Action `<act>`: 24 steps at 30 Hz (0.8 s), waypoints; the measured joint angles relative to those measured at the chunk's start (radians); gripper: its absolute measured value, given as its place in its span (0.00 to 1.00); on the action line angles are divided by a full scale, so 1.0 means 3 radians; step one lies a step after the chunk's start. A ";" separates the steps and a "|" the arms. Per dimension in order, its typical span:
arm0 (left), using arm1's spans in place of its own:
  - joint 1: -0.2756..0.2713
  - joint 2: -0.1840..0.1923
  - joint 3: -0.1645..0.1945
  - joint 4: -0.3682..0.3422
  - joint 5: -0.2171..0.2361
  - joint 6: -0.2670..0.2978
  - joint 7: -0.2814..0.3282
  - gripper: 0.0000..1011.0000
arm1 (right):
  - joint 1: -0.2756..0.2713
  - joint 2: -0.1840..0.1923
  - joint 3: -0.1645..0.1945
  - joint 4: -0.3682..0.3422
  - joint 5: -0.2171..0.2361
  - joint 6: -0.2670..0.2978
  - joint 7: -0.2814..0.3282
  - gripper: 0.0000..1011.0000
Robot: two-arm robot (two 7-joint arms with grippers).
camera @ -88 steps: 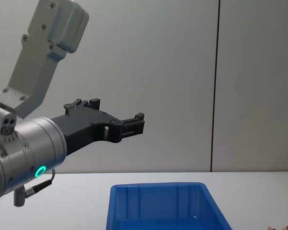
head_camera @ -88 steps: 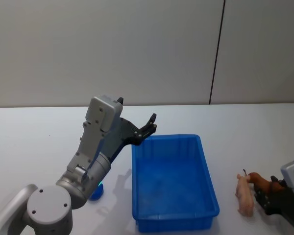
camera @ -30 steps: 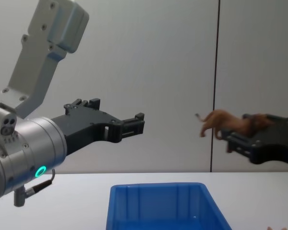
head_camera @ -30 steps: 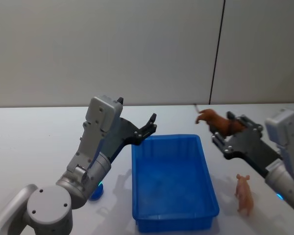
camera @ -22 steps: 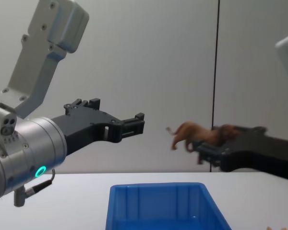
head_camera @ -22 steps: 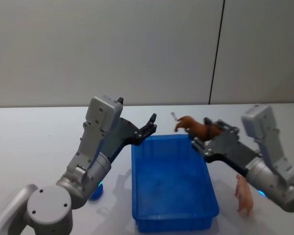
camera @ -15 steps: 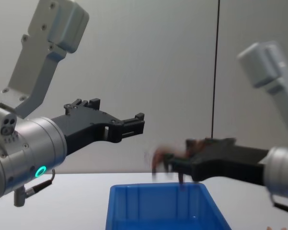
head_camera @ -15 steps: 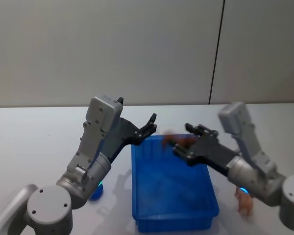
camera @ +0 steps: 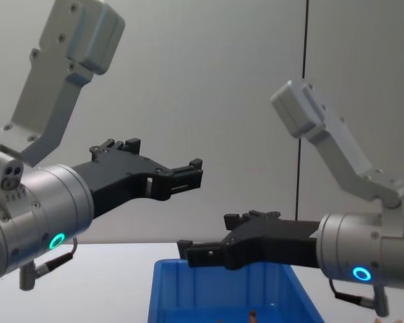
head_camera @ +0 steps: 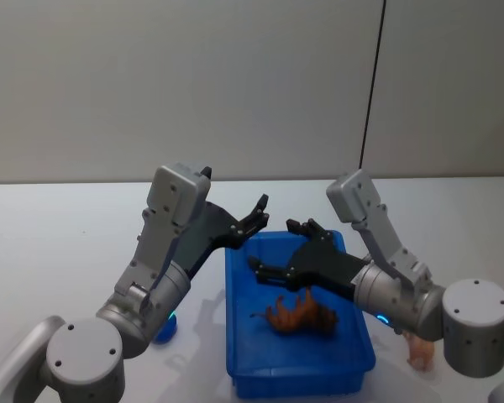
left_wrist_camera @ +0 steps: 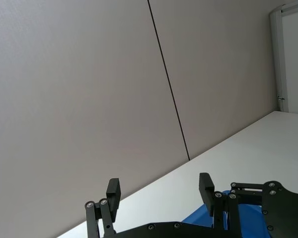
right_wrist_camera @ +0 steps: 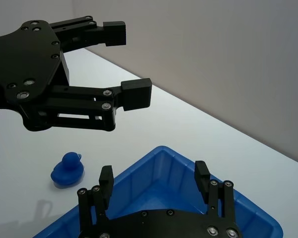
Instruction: Pick up the two dolls from the table and place them into the box.
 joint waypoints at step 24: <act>0.0000 0.0000 0.0000 0.0000 0.0000 0.0000 0.0000 0.99 | -0.0580 0.0593 0.0406 -0.0815 0.0469 -0.0127 -0.0334 0.99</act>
